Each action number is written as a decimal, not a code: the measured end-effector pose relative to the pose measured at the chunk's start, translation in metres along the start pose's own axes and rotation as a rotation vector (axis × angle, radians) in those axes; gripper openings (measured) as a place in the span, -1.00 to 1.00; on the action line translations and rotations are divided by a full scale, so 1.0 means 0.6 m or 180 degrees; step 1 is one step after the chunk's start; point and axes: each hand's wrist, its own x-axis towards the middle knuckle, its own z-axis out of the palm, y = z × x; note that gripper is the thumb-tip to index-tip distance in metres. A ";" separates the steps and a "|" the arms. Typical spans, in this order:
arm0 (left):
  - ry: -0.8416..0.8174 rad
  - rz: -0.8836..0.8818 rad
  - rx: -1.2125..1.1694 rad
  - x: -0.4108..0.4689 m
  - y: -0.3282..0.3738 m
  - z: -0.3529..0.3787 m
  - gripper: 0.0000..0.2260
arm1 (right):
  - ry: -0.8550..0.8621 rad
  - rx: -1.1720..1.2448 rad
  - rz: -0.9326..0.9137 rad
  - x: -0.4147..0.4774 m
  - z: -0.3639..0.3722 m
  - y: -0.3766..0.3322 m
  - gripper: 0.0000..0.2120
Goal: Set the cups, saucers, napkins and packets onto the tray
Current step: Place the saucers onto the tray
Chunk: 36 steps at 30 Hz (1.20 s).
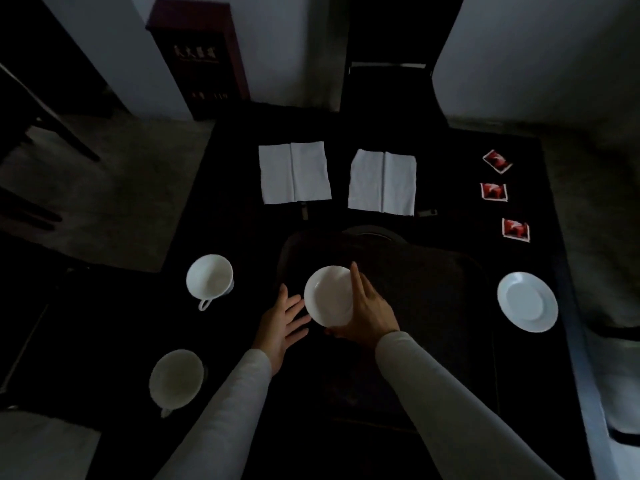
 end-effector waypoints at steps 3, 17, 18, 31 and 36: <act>0.0010 0.0015 -0.0015 0.017 0.018 -0.005 -0.37 | 0.0030 0.0028 0.0032 0.025 0.000 -0.012 0.41; 0.0250 0.0127 -0.0006 0.030 0.024 0.007 -0.40 | 0.0052 0.0042 -0.0079 0.048 0.004 -0.018 0.42; 0.0322 0.0122 0.0003 0.025 0.021 0.012 -0.41 | 0.0045 0.0052 -0.0122 0.048 0.004 -0.018 0.41; 0.0663 0.0016 -0.0012 -0.049 -0.050 0.158 -0.49 | 0.0158 0.0195 -0.0438 -0.025 -0.030 0.085 0.18; 0.0357 0.0047 0.0159 -0.068 -0.073 0.256 -0.46 | 0.0351 0.0174 -0.0358 -0.077 -0.069 0.178 0.01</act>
